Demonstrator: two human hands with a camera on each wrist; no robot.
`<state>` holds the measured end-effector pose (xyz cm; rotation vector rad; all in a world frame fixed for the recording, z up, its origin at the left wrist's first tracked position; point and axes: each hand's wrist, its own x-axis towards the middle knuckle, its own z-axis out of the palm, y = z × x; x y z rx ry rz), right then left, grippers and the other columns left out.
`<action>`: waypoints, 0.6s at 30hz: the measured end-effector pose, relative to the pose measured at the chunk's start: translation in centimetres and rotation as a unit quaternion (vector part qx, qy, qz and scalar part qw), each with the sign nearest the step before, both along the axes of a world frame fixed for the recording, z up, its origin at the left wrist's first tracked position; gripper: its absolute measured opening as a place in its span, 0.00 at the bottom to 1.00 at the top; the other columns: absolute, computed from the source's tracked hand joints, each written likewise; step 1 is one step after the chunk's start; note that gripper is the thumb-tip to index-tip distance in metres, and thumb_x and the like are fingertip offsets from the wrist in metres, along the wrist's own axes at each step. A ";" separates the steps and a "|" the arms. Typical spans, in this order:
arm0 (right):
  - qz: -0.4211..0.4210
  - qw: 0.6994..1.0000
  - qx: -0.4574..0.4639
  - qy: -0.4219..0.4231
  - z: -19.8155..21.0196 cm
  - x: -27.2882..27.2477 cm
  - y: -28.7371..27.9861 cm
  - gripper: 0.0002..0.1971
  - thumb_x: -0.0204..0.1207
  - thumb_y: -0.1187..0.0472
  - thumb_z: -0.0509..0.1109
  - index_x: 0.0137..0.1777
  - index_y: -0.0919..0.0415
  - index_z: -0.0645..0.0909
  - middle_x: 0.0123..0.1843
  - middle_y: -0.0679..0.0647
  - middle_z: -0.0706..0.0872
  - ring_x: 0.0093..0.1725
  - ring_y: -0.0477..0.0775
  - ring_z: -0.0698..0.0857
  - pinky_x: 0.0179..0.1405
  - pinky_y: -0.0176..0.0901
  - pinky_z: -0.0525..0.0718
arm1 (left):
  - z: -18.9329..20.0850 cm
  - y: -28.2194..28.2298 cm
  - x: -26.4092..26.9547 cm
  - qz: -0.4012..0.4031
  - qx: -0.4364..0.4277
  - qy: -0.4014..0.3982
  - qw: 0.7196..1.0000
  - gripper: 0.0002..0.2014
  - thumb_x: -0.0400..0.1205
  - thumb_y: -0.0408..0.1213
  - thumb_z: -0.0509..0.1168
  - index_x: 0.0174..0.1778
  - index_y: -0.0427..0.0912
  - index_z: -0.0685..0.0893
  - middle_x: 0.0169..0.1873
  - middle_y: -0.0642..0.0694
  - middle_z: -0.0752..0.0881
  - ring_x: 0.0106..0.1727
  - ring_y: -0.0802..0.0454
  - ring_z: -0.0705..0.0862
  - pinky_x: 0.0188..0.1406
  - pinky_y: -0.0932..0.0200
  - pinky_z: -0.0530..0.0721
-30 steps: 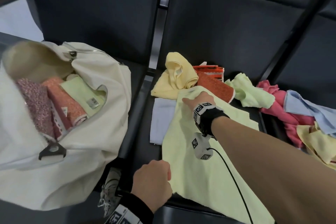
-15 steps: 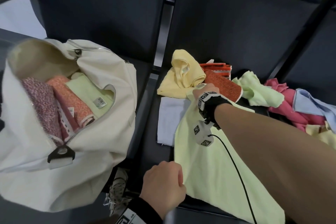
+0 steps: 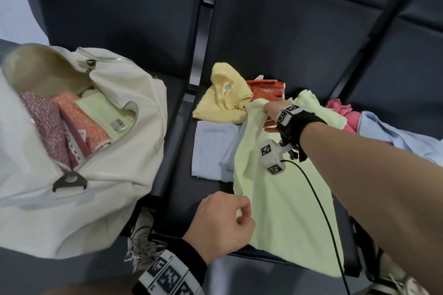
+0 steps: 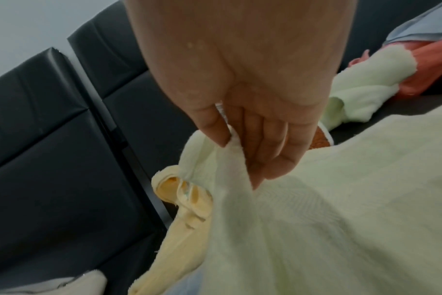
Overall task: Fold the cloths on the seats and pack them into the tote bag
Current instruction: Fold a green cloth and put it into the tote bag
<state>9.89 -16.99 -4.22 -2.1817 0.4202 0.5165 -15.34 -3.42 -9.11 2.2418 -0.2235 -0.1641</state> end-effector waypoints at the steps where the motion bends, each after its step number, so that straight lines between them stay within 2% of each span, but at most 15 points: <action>1: -0.005 1.000 0.019 0.004 0.2 -0.2 -0.5 0.08 0.81 0.61 0.65 0.58 0.58 0.72 0.53 0.56 0.81 0.47 0.55 0.85 0.46 0.49 0.88 | 0.1 -0.4 0.0 -0.006 -0.007 -0.005 1.000 0.10 0.69 0.47 0.57 0.35 0.48 0.82 0.20 0.51 0.77 0.32 0.49 0.79 0.34 0.67 0.73; 4: -0.012 0.998 0.055 0.002 0.7 -0.8 -2.1 0.10 0.84 0.61 0.61 0.63 0.57 0.69 0.60 0.58 0.77 0.54 0.58 0.82 0.47 0.49 0.87 | 0.3 -1.7 0.1 -0.024 -0.002 -0.029 0.999 0.09 0.70 0.46 0.59 0.37 0.48 0.83 0.21 0.52 0.78 0.33 0.50 0.81 0.32 0.71 0.70; 6: -0.028 0.997 0.072 0.003 0.8 -0.9 -3.1 0.14 0.84 0.62 0.60 0.68 0.61 0.73 0.62 0.60 0.78 0.57 0.59 0.83 0.48 0.50 0.87 | 0.5 -2.7 0.2 -0.034 -0.005 -0.036 0.999 0.08 0.71 0.46 0.60 0.37 0.48 0.82 0.22 0.50 0.79 0.32 0.49 0.81 0.33 0.69 0.71; 8: -0.056 0.997 0.058 0.000 1.0 -0.8 -4.1 0.10 0.83 0.64 0.58 0.58 0.66 0.78 0.55 0.61 0.85 0.52 0.59 0.87 0.45 0.52 0.89 | 0.8 -3.7 0.5 -0.046 -0.011 -0.042 0.998 0.08 0.71 0.46 0.61 0.36 0.48 0.82 0.22 0.48 0.81 0.30 0.48 0.80 0.32 0.66 0.72; 10: -0.110 0.991 0.079 0.004 1.3 -1.1 -5.0 0.08 0.82 0.64 0.58 0.49 0.63 0.78 0.46 0.59 0.88 0.43 0.56 0.88 0.32 0.46 0.87 | 1.0 -4.9 0.7 -0.054 -0.014 -0.046 0.997 0.07 0.72 0.45 0.62 0.36 0.48 0.82 0.21 0.48 0.79 0.28 0.48 0.79 0.30 0.67 0.71; 13: -0.143 0.984 0.101 0.000 1.4 -1.4 -6.8 0.08 0.80 0.63 0.60 0.52 0.62 0.79 0.45 0.58 0.88 0.41 0.56 0.88 0.27 0.42 0.85 | 1.0 -6.6 0.8 -0.072 -0.009 -0.050 0.996 0.03 0.73 0.43 0.64 0.36 0.48 0.81 0.19 0.48 0.75 0.26 0.50 0.75 0.29 0.67 0.69; 18: -0.169 0.979 0.109 -0.005 0.7 -1.9 -10.4 0.10 0.77 0.64 0.59 0.53 0.64 0.80 0.47 0.61 0.89 0.43 0.59 0.89 0.24 0.48 0.87 | 0.7 -9.2 0.4 -0.106 -0.013 -0.037 0.994 0.01 0.72 0.40 0.64 0.38 0.50 0.80 0.19 0.48 0.73 0.25 0.50 0.72 0.27 0.66 0.67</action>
